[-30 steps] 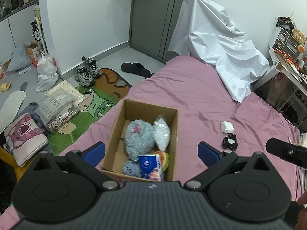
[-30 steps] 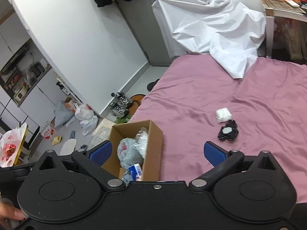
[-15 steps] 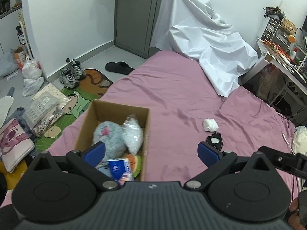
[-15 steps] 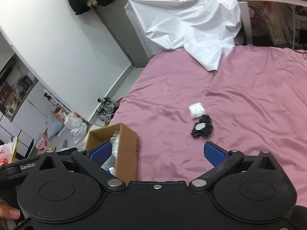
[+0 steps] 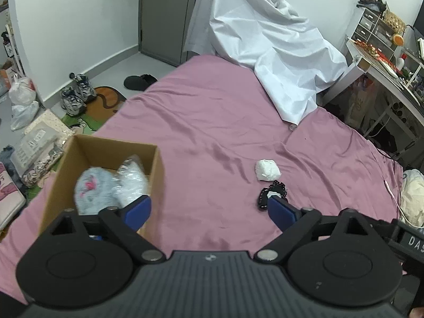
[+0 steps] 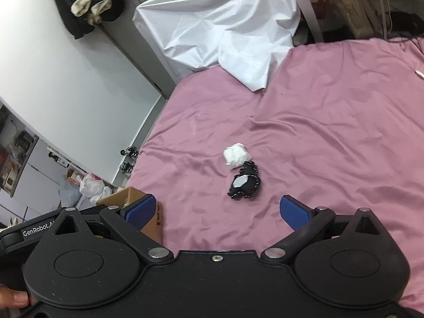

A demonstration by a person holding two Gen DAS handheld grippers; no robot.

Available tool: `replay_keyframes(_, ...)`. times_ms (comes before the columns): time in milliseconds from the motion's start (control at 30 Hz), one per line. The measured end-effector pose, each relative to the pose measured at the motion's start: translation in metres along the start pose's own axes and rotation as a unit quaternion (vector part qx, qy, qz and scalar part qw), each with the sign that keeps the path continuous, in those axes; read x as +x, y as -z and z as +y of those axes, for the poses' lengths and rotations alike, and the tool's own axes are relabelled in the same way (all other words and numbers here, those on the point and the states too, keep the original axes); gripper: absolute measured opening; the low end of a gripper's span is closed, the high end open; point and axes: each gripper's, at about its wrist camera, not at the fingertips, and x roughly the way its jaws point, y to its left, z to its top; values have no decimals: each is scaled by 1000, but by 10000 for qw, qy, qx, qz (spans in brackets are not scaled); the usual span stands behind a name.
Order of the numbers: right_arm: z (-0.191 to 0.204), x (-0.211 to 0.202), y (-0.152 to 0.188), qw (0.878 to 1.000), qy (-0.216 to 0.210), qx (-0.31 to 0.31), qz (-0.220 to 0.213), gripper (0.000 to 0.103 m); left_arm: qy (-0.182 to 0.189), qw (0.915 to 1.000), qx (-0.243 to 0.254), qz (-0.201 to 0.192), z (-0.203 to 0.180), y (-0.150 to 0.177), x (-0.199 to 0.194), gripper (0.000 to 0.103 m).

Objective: Organize soft objects
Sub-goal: 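Move both grippers toward the white tissue ball and black plush toy, then grasp the white tissue ball with left gripper while right gripper grasps the black plush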

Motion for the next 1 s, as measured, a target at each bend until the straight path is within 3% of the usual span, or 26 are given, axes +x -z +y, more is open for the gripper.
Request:
replay_keyframes(400, -39, 42, 0, 9980, -66, 579, 240, 92, 124, 9995, -69, 293, -27, -8, 61, 82)
replay_keyframes(500, -47, 51, 0, 9968, -109, 722, 320, 90, 174, 9991, -144, 365, -30, -10, 78, 75)
replay_keyframes(833, -76, 90, -6, 9888, -224, 1314, 676, 75, 400, 9967, -323, 625, -47, -21, 134, 70)
replay_keyframes(1000, -79, 107, -8, 9864, -368, 1359, 851, 62, 517, 9954, -334, 730, -56, -28, 159, 66)
